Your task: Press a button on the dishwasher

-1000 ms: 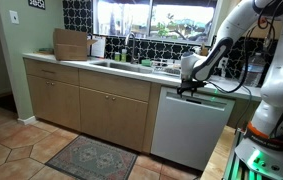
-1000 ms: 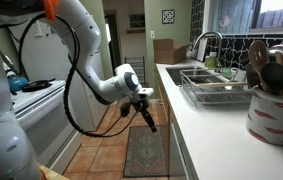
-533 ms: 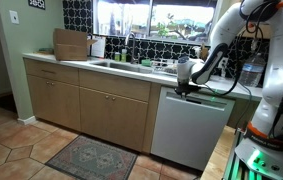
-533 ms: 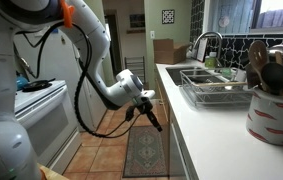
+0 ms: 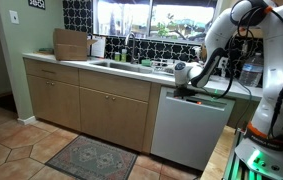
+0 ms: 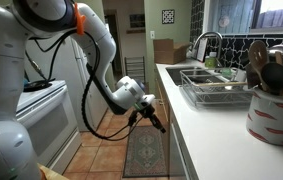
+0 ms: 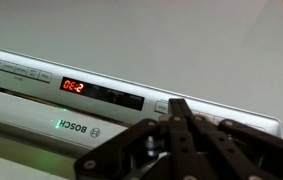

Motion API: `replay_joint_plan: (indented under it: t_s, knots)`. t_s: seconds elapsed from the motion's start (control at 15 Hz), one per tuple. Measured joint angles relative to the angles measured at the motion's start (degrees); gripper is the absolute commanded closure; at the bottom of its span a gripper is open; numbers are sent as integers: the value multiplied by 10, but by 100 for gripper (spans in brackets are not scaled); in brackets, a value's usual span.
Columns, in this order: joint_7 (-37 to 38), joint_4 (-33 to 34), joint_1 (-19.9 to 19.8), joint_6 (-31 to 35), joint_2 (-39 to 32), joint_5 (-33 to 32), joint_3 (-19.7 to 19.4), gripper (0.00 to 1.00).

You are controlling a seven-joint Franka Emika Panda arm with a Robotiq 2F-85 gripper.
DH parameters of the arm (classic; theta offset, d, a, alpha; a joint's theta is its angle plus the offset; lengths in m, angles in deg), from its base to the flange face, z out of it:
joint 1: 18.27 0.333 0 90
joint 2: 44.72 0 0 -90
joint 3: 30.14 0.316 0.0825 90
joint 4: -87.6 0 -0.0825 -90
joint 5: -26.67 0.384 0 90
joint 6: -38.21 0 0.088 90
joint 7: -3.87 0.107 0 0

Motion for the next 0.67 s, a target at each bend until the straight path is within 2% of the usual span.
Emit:
replay_joint_plan:
  t_s: [0.67]
  knots:
    - [27, 51, -9, -11, -60, -45, -2, 100]
